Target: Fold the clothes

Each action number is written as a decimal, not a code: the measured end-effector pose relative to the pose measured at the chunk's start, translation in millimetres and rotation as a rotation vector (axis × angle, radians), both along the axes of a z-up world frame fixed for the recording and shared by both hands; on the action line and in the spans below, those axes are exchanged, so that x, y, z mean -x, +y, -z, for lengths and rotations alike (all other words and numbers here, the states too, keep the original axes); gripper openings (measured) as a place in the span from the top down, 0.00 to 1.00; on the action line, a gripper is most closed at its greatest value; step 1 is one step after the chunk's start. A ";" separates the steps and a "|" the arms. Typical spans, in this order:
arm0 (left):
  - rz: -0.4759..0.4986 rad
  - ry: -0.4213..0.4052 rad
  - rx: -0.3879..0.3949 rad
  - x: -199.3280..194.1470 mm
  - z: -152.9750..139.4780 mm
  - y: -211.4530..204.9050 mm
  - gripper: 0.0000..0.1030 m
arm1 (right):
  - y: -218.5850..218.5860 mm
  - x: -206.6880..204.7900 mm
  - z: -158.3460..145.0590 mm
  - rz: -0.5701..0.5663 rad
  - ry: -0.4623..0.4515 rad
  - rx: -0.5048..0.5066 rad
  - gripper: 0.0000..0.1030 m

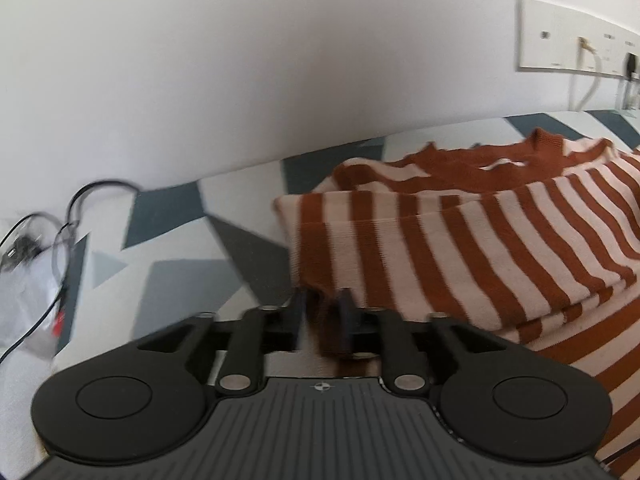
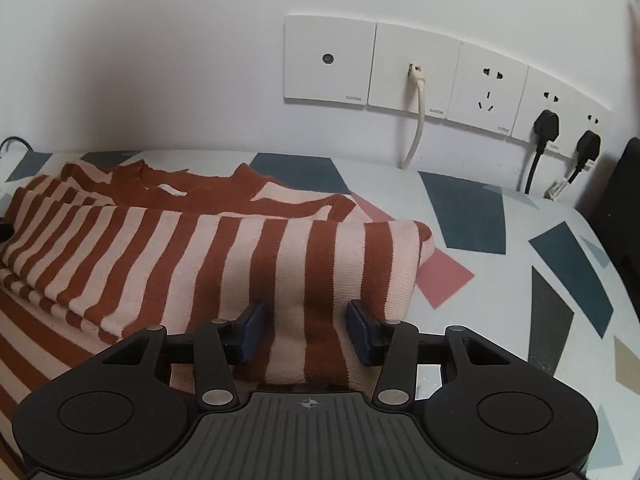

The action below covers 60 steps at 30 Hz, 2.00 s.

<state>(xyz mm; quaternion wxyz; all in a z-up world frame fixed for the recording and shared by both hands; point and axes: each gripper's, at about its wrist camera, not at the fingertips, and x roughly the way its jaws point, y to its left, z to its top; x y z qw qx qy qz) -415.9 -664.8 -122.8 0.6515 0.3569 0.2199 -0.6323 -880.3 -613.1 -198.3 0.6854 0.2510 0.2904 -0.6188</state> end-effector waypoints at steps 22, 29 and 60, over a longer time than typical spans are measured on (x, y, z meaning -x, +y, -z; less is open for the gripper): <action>0.140 0.152 -0.137 -14.2 -7.3 193.5 0.14 | 218.2 24.2 -31.9 0.303 -0.168 -0.035 0.08; 0.160 0.153 -0.143 -17.7 10.2 242.2 0.14 | 292.1 -2.2 -17.5 0.269 -0.081 -0.102 0.19; 0.074 0.322 -0.048 -37.8 4.2 260.0 0.90 | 292.4 -8.3 -4.7 0.199 -0.245 -0.105 0.93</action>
